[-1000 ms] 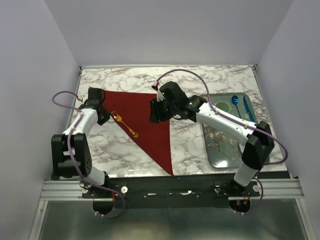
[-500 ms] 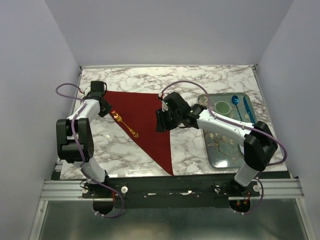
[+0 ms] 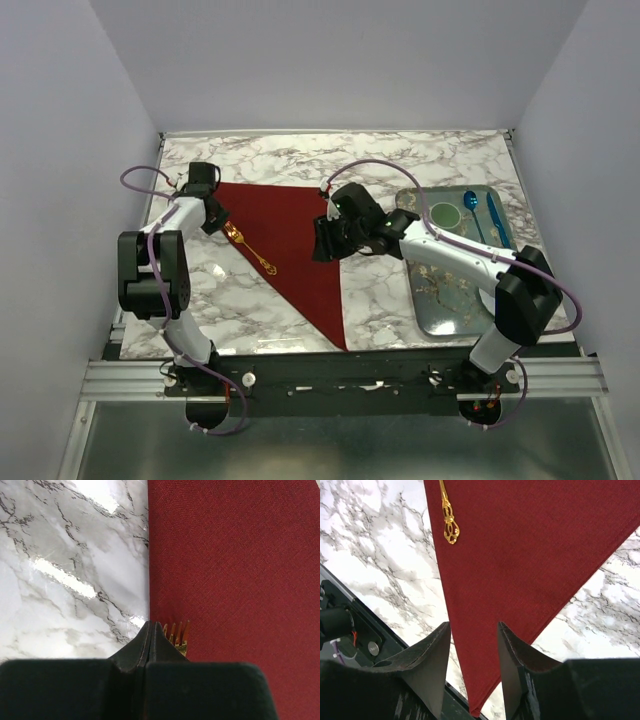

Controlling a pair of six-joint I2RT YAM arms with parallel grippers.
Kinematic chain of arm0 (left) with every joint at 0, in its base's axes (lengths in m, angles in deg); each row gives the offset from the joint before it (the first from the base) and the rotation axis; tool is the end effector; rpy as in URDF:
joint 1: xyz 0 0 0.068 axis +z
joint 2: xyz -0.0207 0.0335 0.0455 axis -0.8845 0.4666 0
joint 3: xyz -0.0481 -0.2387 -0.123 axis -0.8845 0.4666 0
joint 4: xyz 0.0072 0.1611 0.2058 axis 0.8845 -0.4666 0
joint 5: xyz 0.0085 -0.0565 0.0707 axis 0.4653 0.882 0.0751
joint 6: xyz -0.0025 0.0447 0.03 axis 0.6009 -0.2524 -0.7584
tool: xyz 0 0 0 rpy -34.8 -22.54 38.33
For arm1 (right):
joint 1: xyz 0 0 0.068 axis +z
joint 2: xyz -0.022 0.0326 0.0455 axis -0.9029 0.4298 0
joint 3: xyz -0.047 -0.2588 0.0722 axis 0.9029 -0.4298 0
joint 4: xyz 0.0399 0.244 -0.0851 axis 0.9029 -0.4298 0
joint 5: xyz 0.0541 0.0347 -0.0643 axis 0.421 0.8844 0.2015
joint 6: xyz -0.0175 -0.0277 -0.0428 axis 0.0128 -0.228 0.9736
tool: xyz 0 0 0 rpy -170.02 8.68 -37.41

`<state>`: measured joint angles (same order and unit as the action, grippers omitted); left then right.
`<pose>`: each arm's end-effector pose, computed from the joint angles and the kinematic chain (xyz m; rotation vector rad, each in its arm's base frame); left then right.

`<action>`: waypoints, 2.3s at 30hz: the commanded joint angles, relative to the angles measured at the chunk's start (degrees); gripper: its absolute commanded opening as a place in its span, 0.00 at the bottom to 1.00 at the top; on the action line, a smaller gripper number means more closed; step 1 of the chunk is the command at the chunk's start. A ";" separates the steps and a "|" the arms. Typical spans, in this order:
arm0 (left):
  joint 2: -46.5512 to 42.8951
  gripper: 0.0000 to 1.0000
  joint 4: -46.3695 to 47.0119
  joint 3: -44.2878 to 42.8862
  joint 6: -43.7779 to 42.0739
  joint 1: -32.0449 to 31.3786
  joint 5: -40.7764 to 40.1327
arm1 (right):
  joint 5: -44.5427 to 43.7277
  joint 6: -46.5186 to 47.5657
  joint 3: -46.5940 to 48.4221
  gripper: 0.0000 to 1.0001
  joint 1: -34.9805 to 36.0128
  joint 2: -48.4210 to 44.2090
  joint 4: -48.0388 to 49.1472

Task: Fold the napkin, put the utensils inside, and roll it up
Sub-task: Fold the napkin

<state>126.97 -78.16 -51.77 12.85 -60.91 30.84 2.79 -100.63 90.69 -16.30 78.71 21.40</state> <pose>0.3543 0.0139 0.1922 -1.0122 2.3722 -0.0461 0.2410 0.2784 0.2655 -0.6029 2.4153 0.7672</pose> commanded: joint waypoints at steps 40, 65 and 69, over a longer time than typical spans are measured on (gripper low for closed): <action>-1.56 0.75 7.18 -7.49 1.14 11.64 7.62 | 5.24 0.61 -2.86 0.52 -1.23 -4.86 2.13; 31.67 0.52 20.47 -30.17 6.87 19.20 19.58 | 17.37 2.10 -2.85 0.52 -10.63 -4.94 4.94; 31.67 0.53 21.08 -29.20 6.17 19.11 18.53 | 17.64 1.84 -2.94 0.52 -10.72 -4.50 5.03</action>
<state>157.15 -57.63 -81.10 18.92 -42.68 49.11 18.35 -99.45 88.57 -26.92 75.08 25.40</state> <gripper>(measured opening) 0.528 0.519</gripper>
